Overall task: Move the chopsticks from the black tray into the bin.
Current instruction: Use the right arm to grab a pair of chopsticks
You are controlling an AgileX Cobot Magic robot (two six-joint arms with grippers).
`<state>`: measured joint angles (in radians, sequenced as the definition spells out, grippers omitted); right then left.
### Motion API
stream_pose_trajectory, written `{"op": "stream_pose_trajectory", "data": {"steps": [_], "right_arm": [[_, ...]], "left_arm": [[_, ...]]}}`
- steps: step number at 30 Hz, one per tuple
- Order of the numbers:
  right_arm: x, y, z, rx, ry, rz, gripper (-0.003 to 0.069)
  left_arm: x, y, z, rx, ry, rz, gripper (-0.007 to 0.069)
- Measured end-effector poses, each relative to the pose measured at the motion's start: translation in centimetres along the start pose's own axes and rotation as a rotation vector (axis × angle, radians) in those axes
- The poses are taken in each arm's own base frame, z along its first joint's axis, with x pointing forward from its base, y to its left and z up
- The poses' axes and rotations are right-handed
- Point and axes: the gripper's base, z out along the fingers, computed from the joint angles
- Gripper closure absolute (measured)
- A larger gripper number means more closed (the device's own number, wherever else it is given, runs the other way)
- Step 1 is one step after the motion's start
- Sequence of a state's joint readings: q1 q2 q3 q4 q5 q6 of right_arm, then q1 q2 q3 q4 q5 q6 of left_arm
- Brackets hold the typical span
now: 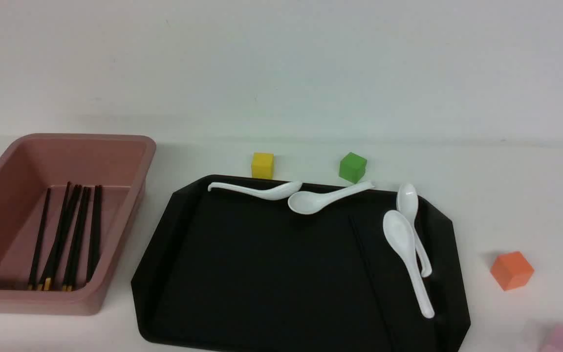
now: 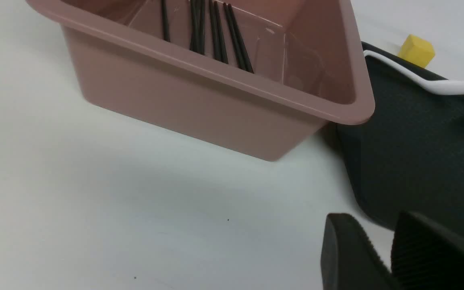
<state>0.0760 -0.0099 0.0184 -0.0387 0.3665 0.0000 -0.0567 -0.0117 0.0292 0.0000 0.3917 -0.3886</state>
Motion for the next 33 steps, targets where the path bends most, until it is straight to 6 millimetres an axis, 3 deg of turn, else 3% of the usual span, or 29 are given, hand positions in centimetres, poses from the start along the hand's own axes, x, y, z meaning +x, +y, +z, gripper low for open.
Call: {"op": "stream_pose_trajectory", "data": {"steps": [33], "right_arm": [[0.0, 0.0, 0.0, 0.0, 0.0, 0.0, 0.042]], "left_arm": [[0.0, 0.0, 0.0, 0.0, 0.0, 0.0, 0.0395]]}}
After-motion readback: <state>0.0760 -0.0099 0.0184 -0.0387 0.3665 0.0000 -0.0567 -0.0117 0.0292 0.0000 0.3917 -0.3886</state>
